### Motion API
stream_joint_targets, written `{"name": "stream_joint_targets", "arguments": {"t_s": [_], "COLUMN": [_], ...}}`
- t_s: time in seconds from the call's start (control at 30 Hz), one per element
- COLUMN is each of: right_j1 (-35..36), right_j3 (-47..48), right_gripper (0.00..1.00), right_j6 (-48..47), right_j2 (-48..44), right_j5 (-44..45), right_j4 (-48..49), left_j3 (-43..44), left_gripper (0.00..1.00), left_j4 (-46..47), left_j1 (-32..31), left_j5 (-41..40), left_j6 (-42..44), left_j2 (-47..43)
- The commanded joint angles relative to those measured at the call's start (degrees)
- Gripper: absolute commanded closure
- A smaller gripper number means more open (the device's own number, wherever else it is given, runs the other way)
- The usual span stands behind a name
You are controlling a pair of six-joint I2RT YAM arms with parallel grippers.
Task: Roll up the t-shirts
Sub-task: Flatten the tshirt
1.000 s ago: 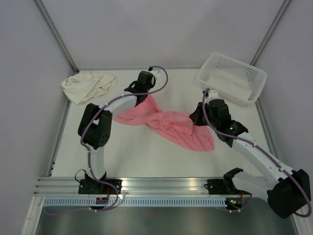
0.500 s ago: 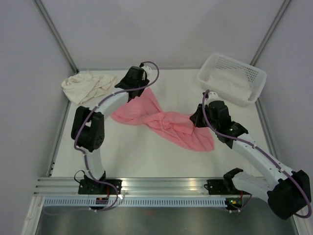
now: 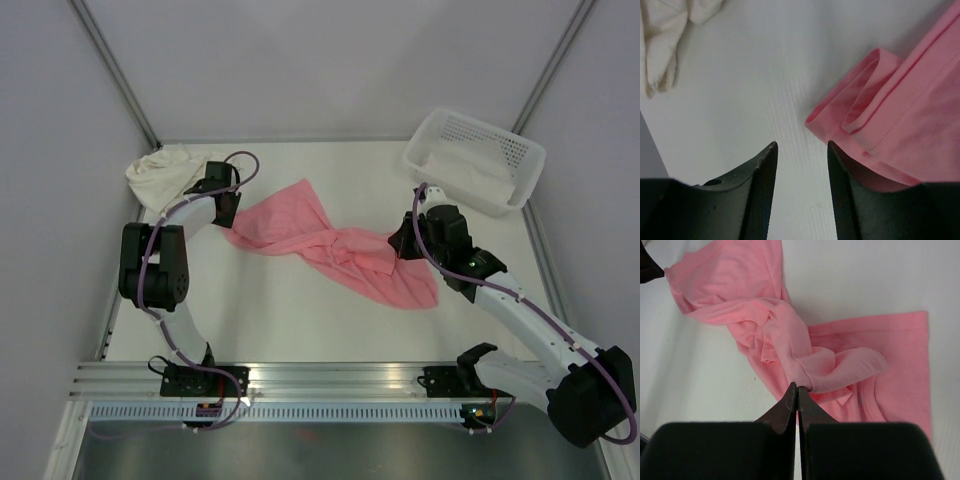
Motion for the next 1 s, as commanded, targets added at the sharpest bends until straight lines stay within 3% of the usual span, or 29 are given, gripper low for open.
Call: {"name": "stream_joint_targets", "arguments": {"t_s": [0.0, 0.23, 0.73, 0.87, 0.9, 0.97], "right_j1": [-0.1, 0.0, -0.1, -0.1, -0.1, -0.1], "right_j3": [-0.2, 0.1, 0.9, 1.1, 1.2, 1.6], "right_gripper": [1.00, 1.00, 1.00, 1.00, 1.00, 1.00], "right_j6": [-0.7, -0.9, -1.3, -1.3, -1.2, -1.2], "right_j2": [0.0, -0.1, -0.7, -0.1, 0.0, 0.0], "right_j5": [0.3, 0.5, 1.0, 1.1, 1.1, 1.1], "right_j4": [2.1, 1.6, 0.8, 0.8, 0.8, 0.8], "left_j3": [0.9, 2.3, 5.9, 5.2, 4.5, 2.9], "left_gripper": [0.50, 0.50, 0.53, 0.78, 0.96, 0.98], "left_j4": [0.2, 0.4, 0.1, -1.5, -1.9, -2.8], "left_j1": [1.0, 2.6, 5.9, 5.9, 5.9, 5.9], "left_j5": [4.8, 10.2, 9.6, 16.2, 19.4, 21.8], "left_j6": [-3.7, -5.7, -6.8, -7.4, -7.7, -7.8], "left_j2": [0.8, 2.6, 10.1, 8.7, 8.0, 5.7]}}
